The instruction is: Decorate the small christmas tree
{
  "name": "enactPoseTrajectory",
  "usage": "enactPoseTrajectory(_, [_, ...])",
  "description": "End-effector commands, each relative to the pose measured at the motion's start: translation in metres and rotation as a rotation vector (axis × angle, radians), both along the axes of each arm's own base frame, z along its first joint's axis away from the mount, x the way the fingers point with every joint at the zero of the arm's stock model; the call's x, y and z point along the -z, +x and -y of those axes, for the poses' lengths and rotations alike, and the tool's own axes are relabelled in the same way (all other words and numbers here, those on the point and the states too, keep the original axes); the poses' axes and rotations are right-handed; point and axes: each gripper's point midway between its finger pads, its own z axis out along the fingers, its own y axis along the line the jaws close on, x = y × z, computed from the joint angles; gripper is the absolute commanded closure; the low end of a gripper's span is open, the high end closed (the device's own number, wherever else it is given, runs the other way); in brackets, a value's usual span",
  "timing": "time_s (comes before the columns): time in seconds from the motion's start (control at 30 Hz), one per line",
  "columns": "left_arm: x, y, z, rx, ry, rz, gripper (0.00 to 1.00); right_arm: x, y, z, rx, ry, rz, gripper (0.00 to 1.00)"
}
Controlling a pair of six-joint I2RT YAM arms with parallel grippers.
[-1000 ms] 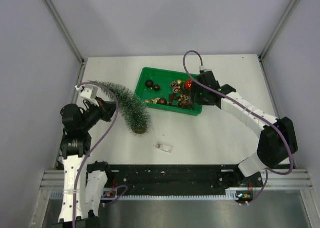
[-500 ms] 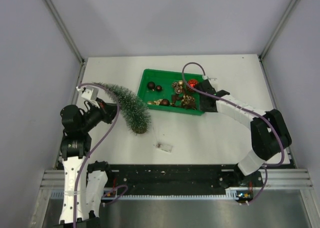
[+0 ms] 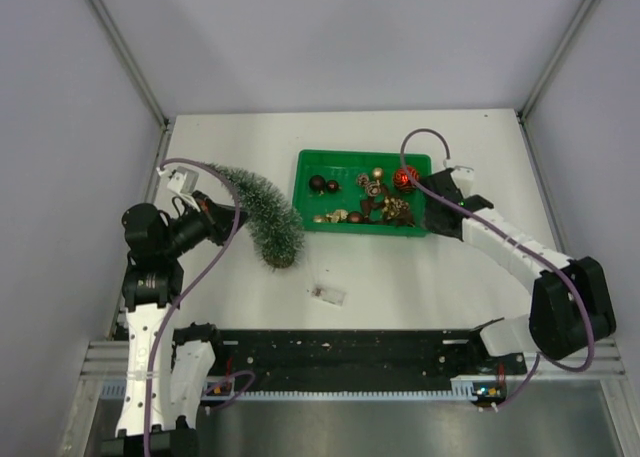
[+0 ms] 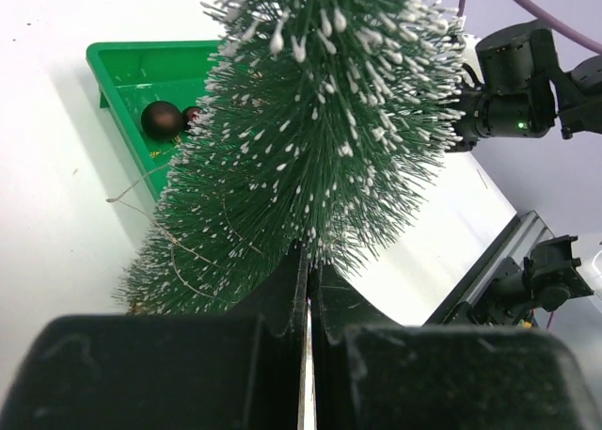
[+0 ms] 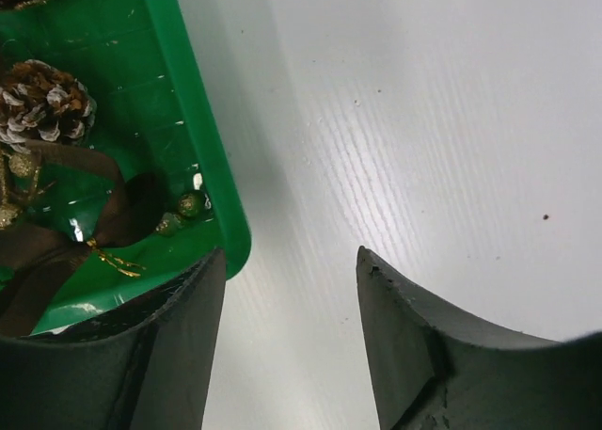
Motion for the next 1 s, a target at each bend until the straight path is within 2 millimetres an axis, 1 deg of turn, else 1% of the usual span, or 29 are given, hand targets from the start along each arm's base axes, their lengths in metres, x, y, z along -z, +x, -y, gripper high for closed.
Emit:
enactPoseTrajectory(0.0, [-0.017,-0.008,0.006,0.038,-0.020,0.045,1.00,-0.050,0.005,0.013,0.071,0.006,0.137,0.39])
enactPoseTrajectory(0.07, [-0.019,-0.009,0.007,0.043,-0.031,0.041,1.00,-0.087,0.019,0.005,0.050,0.051,0.234,0.34])
enactPoseTrajectory(0.13, [-0.023,-0.010,0.007,0.043,-0.042,0.049,1.00,-0.124,0.038,-0.014,-0.029,0.124,0.328,0.31])
enactPoseTrajectory(0.2, [-0.025,-0.009,0.008,0.042,-0.054,0.051,1.00,-0.143,0.057,-0.044,-0.128,0.196,0.364,0.30])
enactPoseTrajectory(0.27, [-0.027,-0.008,0.008,0.040,-0.064,0.051,1.00,-0.147,0.075,-0.082,-0.251,0.221,0.351,0.29])
enactPoseTrajectory(0.37, [-0.030,-0.007,0.008,0.041,-0.079,0.048,1.00,-0.138,0.098,-0.143,-0.426,0.215,0.315,0.25])
enactPoseTrajectory(0.4, [-0.030,-0.007,0.008,0.037,-0.084,0.046,1.00,-0.139,0.107,-0.163,-0.481,0.226,0.321,0.24])
enactPoseTrajectory(0.47, [-0.034,-0.006,0.009,0.038,-0.099,0.047,1.00,-0.122,0.121,-0.194,-0.563,0.231,0.295,0.23])
enactPoseTrajectory(0.57, [-0.035,-0.007,0.009,0.040,-0.107,0.045,1.00,-0.103,0.139,-0.230,-0.666,0.247,0.284,0.22])
enactPoseTrajectory(0.6, [-0.034,-0.006,0.009,0.037,-0.105,0.041,1.00,-0.094,0.143,-0.240,-0.696,0.258,0.273,0.21])
enactPoseTrajectory(0.63, [-0.031,-0.006,0.008,0.033,-0.100,0.033,1.00,-0.091,0.148,-0.249,-0.721,0.273,0.275,0.21])
enactPoseTrajectory(0.7, [-0.023,-0.008,0.008,0.031,-0.085,0.016,1.00,-0.075,0.156,-0.263,-0.760,0.274,0.260,0.21])
enactPoseTrajectory(0.83, [-0.008,-0.012,0.005,0.020,-0.045,0.001,1.00,-0.059,0.172,-0.280,-0.790,0.275,0.267,0.21])
enactPoseTrajectory(0.87, [-0.006,-0.013,0.006,0.022,-0.040,-0.002,1.00,-0.053,0.173,-0.286,-0.811,0.289,0.257,0.21])
enactPoseTrajectory(0.97, [0.000,-0.016,0.005,0.022,-0.027,-0.010,1.00,-0.046,0.181,-0.297,-0.820,0.301,0.270,0.21])
